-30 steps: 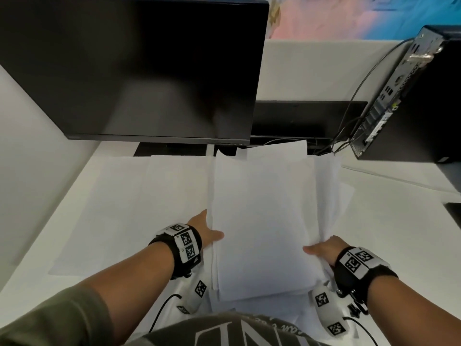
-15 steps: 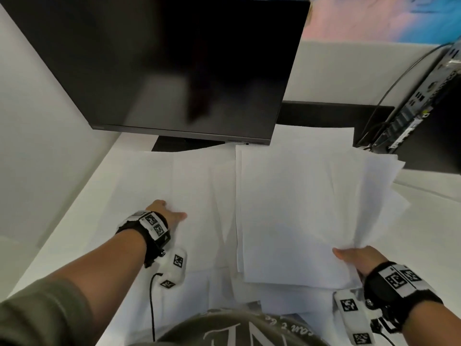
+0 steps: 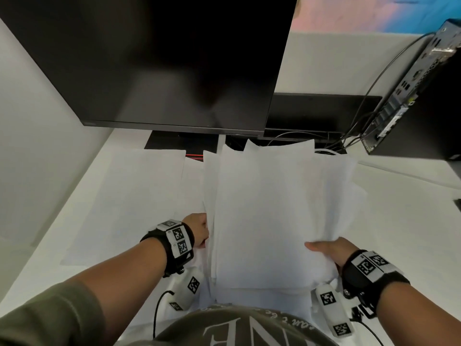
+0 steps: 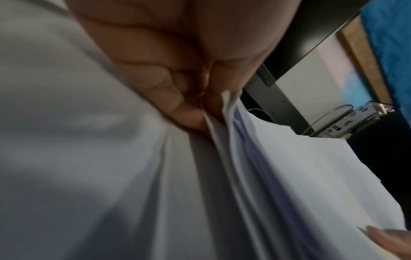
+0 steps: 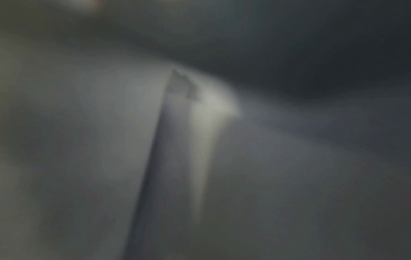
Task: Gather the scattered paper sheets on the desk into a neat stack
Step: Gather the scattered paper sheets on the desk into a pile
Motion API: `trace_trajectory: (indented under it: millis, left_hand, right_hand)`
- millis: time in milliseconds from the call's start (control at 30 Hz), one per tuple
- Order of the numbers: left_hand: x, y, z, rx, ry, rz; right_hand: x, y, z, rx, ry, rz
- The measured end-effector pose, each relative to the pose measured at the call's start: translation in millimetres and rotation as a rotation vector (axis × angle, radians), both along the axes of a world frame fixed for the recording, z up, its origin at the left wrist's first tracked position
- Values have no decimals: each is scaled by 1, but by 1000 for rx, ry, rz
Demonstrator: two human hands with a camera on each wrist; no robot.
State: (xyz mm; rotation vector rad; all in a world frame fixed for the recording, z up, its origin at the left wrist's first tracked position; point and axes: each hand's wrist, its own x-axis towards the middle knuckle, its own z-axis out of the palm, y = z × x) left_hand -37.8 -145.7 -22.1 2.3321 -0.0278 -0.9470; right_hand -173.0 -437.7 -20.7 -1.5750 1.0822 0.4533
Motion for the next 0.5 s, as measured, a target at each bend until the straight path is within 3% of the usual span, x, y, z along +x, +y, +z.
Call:
trace_trajectory:
  millis: [167, 267, 367, 433, 500]
  left_hand:
    - [0, 1, 12, 135, -199, -146]
    - [19, 30, 19, 147, -288, 36]
    - [39, 72, 19, 429, -283, 183]
    - [44, 92, 16, 626, -200, 98]
    - [41, 93, 15, 697, -184, -42]
  right_hand:
    - [11, 4, -8, -112, 48, -17]
    - [18, 7, -8, -132, 38, -25]
    - [22, 8, -14, -155, 62, 8]
    - [25, 10, -16, -159, 60, 14]
    - [27, 10, -19, -159, 50, 19]
